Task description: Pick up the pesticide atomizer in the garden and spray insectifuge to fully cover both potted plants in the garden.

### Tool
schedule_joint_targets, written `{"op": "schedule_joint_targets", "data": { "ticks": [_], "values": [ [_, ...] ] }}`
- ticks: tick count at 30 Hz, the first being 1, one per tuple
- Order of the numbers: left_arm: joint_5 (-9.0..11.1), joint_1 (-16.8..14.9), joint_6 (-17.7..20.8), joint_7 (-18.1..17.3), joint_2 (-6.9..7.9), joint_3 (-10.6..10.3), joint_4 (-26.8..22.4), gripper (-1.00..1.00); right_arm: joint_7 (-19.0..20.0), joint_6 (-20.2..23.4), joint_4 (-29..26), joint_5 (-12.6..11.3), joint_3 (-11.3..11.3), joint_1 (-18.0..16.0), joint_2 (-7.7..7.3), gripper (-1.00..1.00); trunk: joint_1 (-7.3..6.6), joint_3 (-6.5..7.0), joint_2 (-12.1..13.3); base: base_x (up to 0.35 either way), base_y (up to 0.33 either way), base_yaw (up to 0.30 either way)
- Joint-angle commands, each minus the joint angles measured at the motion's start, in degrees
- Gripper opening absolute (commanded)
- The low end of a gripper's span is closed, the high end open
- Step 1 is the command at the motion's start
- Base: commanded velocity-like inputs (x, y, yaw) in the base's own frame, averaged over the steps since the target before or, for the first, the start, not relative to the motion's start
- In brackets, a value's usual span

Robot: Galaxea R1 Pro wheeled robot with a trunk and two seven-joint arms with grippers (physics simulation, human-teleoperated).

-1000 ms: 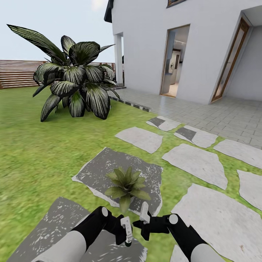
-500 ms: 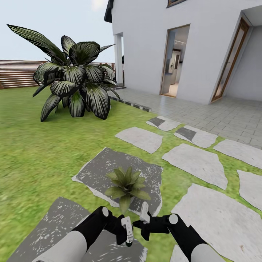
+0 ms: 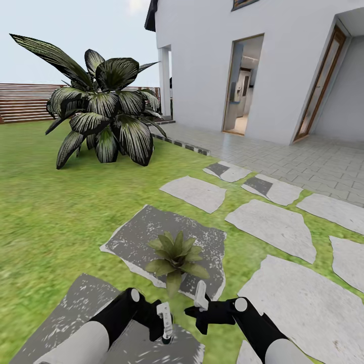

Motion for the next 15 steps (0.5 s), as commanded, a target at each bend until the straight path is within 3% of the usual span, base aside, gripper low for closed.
{"op": "schedule_joint_targets", "data": {
  "ticks": [1, 9, 10, 13, 15],
  "values": [
    [-0.1, 0.0, 0.0, -0.2, 0.9, 0.0, -0.1, -1.0, 0.0, -0.3, 0.0, 0.5, -0.1, 0.0, 0.01, -1.0, -0.01, -0.05, 0.0, 0.0, 0.0, 0.0],
    [0.1, 0.4, -0.1, -0.2, 9.33, 0.1, 0.4, -1.0, 0.0, -0.3, 0.2, 0.6, -0.1, 0.0, -0.05, -1.0, -0.01, -0.05, 0.0, 0.0, 0.0, 0.0],
    [0.2, 0.5, -0.6, -0.2, 10.73, 0.2, 0.4, -1.0, -0.1, -0.3, 0.3, 0.6, -0.1, 0.0, -0.06, 1.0, -0.01, -0.05, 0.0, 0.0, 0.0, 0.0],
    [0.4, 0.5, -2.5, -0.2, 14.19, 0.3, 1.3, -1.0, -0.1, -0.4, 0.4, 0.6, -0.2, 0.0, -0.2, 1.0, -0.01, -0.05, 0.0, 0.0, 0.0, 0.0],
    [1.6, 0.5, -2.9, -0.2, 16.14, 0.4, 2.9, -1.0, -0.1, -0.5, 0.5, 0.6, -0.1, 0.0, -0.29, 1.0, -0.01, -0.05, 0.0, 0.0, 0.0, 0.0]
  ]
}}
